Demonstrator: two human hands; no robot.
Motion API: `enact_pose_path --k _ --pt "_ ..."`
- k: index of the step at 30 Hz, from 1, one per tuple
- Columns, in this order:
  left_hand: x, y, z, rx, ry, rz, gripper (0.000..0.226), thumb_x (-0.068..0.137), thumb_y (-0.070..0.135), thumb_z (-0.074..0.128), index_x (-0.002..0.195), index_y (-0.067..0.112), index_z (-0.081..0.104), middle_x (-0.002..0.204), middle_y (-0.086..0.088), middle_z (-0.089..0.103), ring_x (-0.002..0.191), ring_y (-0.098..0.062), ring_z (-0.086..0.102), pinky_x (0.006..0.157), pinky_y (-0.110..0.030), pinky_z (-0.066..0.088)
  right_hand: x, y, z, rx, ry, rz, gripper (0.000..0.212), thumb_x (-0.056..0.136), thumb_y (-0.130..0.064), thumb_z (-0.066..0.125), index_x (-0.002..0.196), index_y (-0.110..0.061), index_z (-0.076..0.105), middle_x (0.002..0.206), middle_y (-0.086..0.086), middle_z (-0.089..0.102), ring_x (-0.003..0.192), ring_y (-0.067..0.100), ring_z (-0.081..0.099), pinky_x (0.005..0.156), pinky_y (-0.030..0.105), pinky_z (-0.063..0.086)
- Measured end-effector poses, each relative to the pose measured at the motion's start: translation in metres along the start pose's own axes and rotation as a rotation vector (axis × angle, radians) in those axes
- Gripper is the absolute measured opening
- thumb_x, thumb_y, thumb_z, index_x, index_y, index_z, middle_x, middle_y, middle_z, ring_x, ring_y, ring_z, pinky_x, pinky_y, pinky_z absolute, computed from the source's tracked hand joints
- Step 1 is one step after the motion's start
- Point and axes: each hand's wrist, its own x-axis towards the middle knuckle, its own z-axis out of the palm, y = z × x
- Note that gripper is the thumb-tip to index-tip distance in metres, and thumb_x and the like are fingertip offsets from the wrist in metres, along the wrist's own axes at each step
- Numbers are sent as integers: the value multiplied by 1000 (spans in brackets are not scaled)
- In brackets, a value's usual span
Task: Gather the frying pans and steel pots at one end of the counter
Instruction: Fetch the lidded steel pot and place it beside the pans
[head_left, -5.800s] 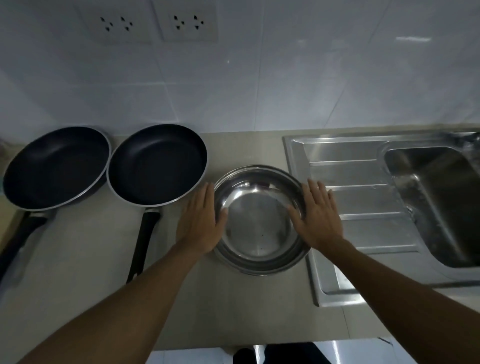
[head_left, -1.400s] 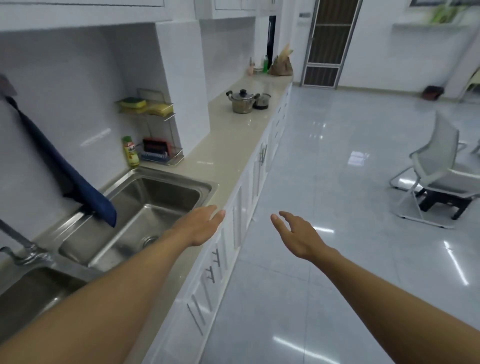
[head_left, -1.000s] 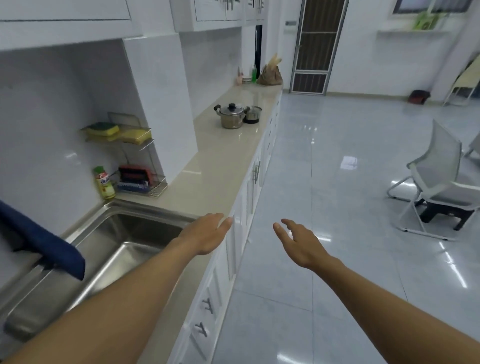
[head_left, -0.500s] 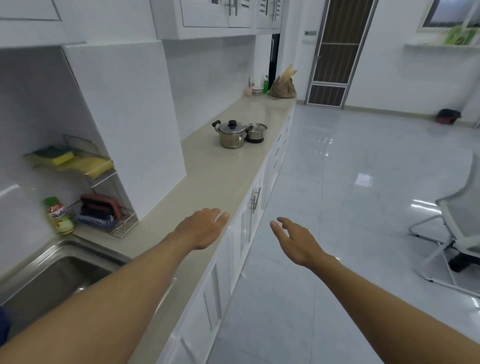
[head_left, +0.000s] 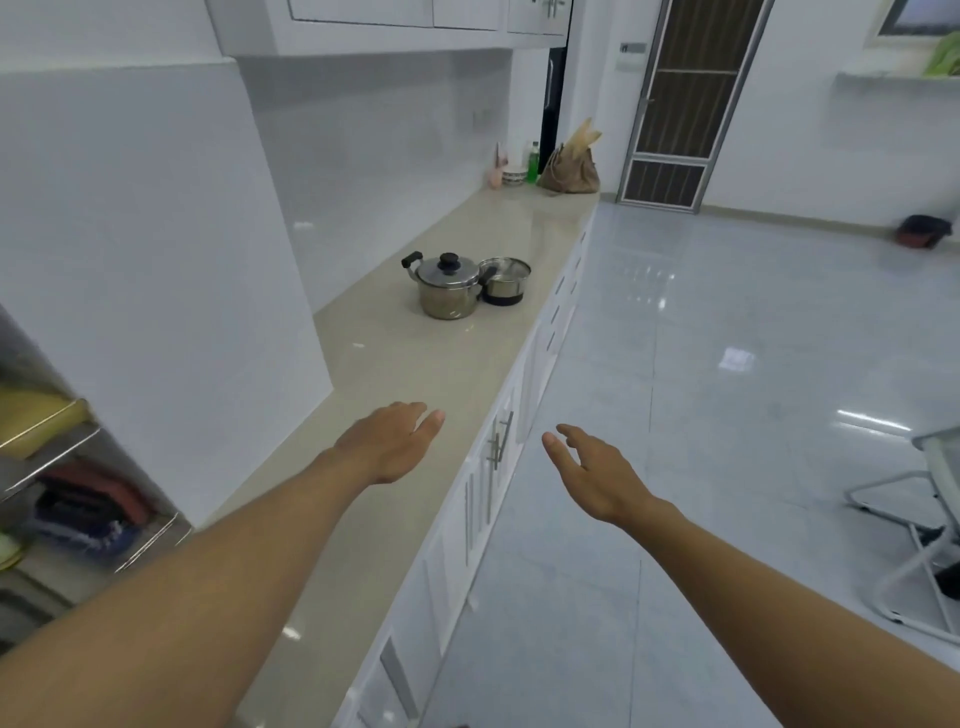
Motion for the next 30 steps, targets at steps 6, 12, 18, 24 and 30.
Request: enact_pose_path --k 6,12,18,24,30 --pt "111 2 -33 13 -18 36 58 101 58 20 128 20 55 137 -8 56 125 -29 51 106 -47 39 101 4 -22 1 7 45 86 93 -78 24 157 -22 36 158 5 45 144 25 44 118 43 35" --pt "180 6 -43 15 -30 34 57 101 57 21 126 19 54 136 -9 56 124 -30 51 106 -48 39 170 8 -37 20 15 45 85 93 -78 25 156 -22 36 157 5 46 143 25 45 117 44 36" --pt "259 9 -48 6 -6 -5 60 101 58 21 137 21 50 142 -6 53 129 -27 48 107 -48 38 260 22 -52 14 -12 23 91 88 -83 21 157 -25 35 158 4 45 144 26 44 118 45 36" --pt "341 17 -51 -11 27 -104 42 100 57 22 101 31 56 126 -4 58 114 -26 53 98 -47 43 363 46 -75 10 -67 -34 92 87 -84 23 156 -24 35 157 5 46 143 26 44 118 45 36" --pt "408 27 -59 -43 79 -203 51 99 59 22 113 22 55 120 1 58 116 -26 54 97 -49 44 457 61 -93 5 -142 -86 88 90 -81 24 155 -24 37 155 6 49 141 26 47 115 43 37"
